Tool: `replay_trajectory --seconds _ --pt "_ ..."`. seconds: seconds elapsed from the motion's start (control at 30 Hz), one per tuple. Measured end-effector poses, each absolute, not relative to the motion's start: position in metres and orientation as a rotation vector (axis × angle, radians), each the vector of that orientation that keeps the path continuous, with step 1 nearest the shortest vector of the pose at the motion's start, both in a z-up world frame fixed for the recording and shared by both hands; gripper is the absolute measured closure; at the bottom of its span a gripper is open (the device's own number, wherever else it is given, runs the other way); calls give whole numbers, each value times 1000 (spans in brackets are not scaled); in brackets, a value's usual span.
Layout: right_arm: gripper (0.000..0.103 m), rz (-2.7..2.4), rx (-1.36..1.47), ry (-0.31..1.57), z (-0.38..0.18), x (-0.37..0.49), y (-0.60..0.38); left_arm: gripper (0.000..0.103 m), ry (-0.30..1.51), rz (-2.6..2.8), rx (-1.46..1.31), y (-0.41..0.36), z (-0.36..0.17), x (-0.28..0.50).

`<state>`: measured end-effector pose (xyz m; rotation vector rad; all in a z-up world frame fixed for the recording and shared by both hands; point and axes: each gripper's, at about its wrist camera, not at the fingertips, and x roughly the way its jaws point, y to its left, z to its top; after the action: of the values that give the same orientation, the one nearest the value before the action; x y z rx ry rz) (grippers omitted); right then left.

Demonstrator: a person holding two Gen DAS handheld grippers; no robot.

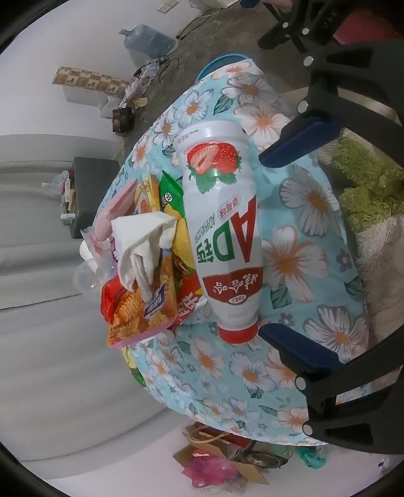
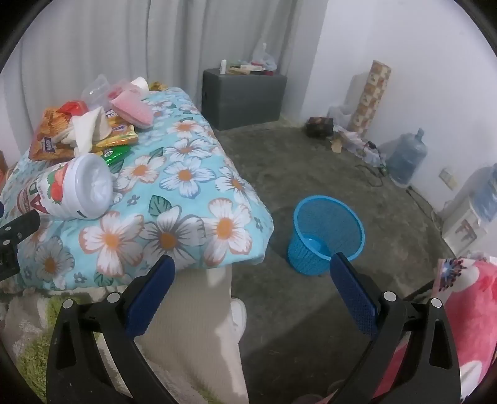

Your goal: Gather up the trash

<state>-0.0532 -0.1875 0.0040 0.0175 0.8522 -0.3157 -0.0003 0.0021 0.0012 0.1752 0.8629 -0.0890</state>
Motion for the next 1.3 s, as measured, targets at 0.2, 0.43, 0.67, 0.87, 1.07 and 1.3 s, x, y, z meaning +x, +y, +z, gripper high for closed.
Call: replay_trajectory --seconds 0.2,0.43,0.67,0.87,1.07,1.3 --pt "8 -321 11 849 7 -53 -189 4 865 -89 174 1 -1 -3" --pt "8 -321 14 851 7 -53 -191 4 865 -90 174 -2 -3 -7" --pt "8 -327 19 843 9 -53 -192 4 863 -90 175 -5 -3 -12" --pt "8 -330 16 838 12 -53 -192 4 860 -98 171 -6 -3 -13" --pt "8 -350 20 849 15 -53 -192 4 844 -135 163 -18 1 -16" --pt "8 -353 22 852 15 -53 -192 4 836 -155 169 -21 3 -16"
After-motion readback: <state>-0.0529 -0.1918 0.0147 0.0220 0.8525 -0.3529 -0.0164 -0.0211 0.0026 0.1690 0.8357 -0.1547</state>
